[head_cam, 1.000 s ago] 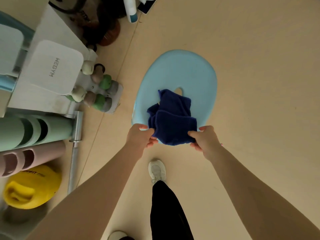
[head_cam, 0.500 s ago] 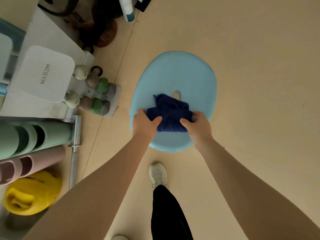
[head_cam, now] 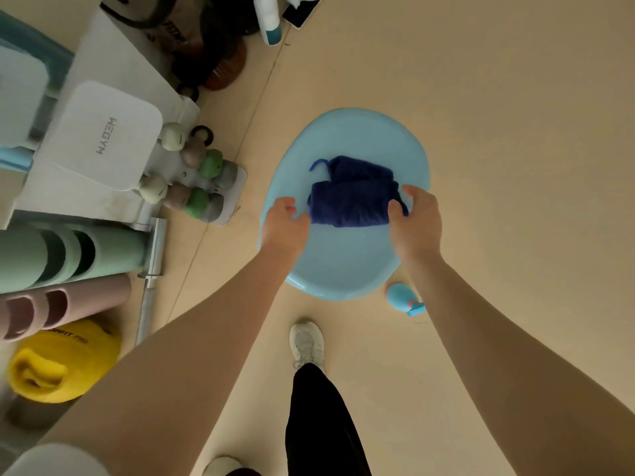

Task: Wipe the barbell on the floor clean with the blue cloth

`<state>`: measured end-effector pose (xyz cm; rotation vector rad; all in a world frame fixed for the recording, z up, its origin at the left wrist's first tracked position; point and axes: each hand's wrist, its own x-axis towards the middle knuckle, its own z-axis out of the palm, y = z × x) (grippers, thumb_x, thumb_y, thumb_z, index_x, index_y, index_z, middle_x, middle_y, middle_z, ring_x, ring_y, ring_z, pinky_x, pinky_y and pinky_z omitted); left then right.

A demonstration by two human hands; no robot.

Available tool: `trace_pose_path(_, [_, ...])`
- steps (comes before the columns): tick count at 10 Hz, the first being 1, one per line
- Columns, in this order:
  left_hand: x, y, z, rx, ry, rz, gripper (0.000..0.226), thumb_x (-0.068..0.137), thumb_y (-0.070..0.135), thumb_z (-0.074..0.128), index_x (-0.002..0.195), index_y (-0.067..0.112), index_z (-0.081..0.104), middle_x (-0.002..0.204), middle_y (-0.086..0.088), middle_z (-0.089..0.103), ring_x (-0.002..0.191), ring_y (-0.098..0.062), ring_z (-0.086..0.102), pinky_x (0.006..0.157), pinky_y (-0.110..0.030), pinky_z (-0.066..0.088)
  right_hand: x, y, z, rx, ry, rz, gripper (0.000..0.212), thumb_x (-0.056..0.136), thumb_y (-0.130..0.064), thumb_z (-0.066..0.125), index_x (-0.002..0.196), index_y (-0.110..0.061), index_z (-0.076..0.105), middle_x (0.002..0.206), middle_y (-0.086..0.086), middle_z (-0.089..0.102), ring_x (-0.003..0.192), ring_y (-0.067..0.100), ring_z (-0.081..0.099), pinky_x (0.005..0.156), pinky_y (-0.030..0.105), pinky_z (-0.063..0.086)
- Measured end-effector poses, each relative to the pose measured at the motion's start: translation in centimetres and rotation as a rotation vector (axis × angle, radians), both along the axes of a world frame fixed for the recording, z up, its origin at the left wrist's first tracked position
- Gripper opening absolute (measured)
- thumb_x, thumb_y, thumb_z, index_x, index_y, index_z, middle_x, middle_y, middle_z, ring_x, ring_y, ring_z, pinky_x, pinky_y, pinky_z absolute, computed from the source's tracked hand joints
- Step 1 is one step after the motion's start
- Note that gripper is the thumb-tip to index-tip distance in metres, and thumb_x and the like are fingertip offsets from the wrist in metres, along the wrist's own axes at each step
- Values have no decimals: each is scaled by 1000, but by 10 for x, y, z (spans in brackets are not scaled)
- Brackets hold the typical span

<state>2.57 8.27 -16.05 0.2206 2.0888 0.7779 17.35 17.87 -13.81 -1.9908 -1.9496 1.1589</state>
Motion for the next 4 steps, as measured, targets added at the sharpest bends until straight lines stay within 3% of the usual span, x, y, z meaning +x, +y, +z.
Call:
trace_pose_path(2, [-16,-109,43,-135,20,-43,34,89,13,54,123,10,52,119,-11,60,97,-30,58,76,-34,48,-34,-66,49,-14,36,437,35,91,-12,51,124,-3,52,126,15,54,117,31,49,101,38,36])
trace_pose_path(3, [-23,-188,80,-170,20,35,32,88,9,55,120,7,53,116,-20,60,93,-38,58,80,-44,51,-61,-114,86,-33,16,678,36,92,-16,51,126,-4,51,128,16,52,122,31,44,103,36,32])
trace_pose_path(4, [-24,-265,118,-218,91,113,34,90,11,53,124,8,51,115,-15,59,97,-39,58,80,-44,52,-87,-173,124,-35,27,879,40,94,-21,48,130,-5,46,134,13,48,125,29,41,104,36,32])
